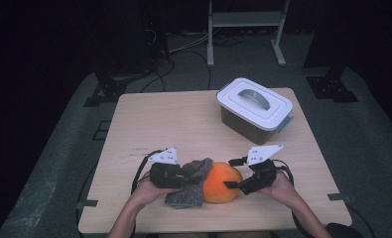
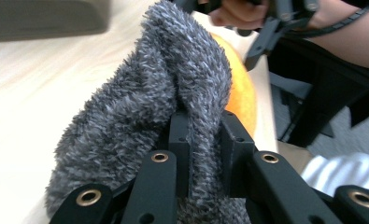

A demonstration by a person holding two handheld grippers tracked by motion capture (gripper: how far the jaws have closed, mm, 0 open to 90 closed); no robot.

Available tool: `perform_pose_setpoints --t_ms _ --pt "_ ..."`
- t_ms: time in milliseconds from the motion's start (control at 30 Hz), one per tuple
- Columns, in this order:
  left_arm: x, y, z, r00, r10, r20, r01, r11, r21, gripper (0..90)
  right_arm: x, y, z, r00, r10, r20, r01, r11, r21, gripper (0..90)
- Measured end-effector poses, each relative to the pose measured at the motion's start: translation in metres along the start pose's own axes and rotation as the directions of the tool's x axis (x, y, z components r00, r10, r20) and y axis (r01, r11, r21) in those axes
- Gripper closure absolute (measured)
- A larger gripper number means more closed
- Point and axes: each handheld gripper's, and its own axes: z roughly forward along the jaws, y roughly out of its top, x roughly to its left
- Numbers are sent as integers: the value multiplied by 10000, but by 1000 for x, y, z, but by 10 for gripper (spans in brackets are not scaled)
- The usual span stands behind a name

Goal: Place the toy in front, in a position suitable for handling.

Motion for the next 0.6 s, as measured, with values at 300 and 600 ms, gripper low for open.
perform_pose_setpoints --t_ms 300,600 --pt "-3 9 -7 9992 -23 -402 -14 9956 -938 777 19 4 5 9840 -1587 816 1585 9873 88 512" --pt "0 3 -2 9983 -123 -575 94 9986 -518 776 13 2 8 9863 -1578 488 1565 9872 299 419"
